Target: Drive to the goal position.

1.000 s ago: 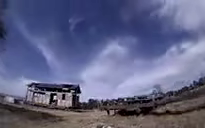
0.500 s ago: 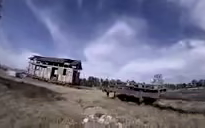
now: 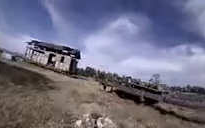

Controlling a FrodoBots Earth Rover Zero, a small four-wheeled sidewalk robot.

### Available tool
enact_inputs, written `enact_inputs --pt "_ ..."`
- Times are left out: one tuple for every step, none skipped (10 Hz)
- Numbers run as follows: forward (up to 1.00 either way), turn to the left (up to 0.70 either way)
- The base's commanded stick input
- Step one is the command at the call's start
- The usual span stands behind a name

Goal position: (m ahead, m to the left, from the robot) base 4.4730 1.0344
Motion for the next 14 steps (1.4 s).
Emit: enact_inputs --pt "0.7 0.0" --pt "0.7 0.0" --pt "0.7 0.0" --pt "0.7 0.0" --pt "0.7 0.27" --pt "0.7 0.27" --pt "0.7 0.27" --pt "0.7 0.27" --pt "0.7 0.27" --pt "0.7 0.19" --pt "0.7 0.04" --pt "0.7 0.0" --pt "0.7 0.0" --pt "0.7 0.0"
